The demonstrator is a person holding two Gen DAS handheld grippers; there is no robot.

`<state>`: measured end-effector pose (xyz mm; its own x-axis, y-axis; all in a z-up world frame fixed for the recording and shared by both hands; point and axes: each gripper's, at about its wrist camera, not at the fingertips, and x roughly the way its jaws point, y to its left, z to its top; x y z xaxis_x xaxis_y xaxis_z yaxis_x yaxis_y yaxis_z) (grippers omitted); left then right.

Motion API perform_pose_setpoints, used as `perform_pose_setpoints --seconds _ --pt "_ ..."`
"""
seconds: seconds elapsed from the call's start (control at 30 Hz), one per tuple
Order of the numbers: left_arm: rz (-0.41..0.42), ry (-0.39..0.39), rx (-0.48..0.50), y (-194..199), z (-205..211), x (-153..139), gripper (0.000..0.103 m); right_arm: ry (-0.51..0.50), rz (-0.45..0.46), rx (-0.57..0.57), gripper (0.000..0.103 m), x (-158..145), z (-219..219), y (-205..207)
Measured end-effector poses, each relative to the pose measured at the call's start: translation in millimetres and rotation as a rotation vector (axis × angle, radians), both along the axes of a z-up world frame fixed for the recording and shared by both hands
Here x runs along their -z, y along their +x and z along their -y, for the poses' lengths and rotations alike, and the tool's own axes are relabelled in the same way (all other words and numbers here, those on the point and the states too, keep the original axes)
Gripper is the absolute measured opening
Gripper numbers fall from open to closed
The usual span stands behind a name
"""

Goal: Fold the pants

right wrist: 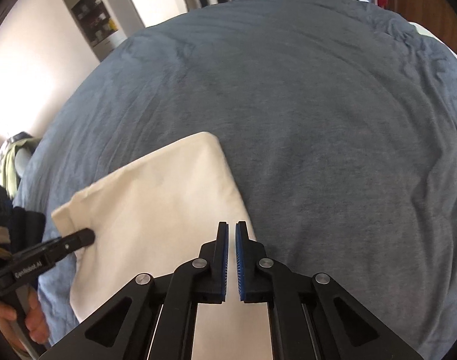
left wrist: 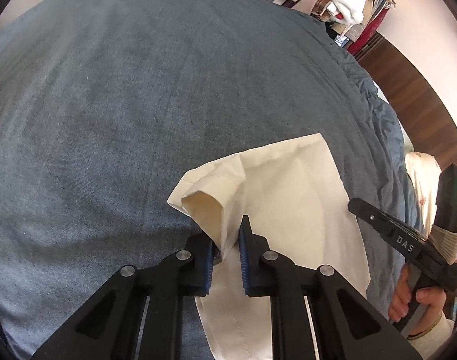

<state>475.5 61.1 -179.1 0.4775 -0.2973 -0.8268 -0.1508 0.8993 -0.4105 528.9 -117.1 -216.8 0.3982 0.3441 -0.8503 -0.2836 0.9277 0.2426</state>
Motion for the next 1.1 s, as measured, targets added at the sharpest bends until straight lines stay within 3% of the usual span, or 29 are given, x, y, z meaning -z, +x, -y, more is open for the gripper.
perform_pose_setpoints --seconds 0.07,0.13,0.17,0.53,0.7,0.77,0.83,1.1 --pt "-0.011 -0.005 -0.001 1 -1 4 0.015 -0.016 0.013 -0.005 0.009 1 -3 2" --pt "-0.006 0.004 0.003 0 -1 3 0.015 -0.025 0.013 -0.006 0.025 0 -4 9" --pt "-0.004 0.013 0.005 0 0 3 0.015 -0.021 0.017 -0.013 0.028 0 -5 13" --pt "-0.023 0.051 0.012 5 8 10 0.016 0.069 -0.101 -0.078 0.029 30 -8 55" --pt "-0.034 0.057 0.01 8 10 15 0.016 0.114 -0.152 -0.072 0.029 45 -7 59" --pt "-0.035 0.058 0.01 9 11 15 0.016 0.114 -0.16 -0.066 0.024 47 -6 60" --pt "-0.035 0.057 0.01 9 11 15 0.016 0.104 -0.162 -0.05 0.012 47 -6 61" --pt "0.019 0.059 -0.003 0 7 -9 0.01 0.079 -0.051 -0.001 0.006 6 -1 44"
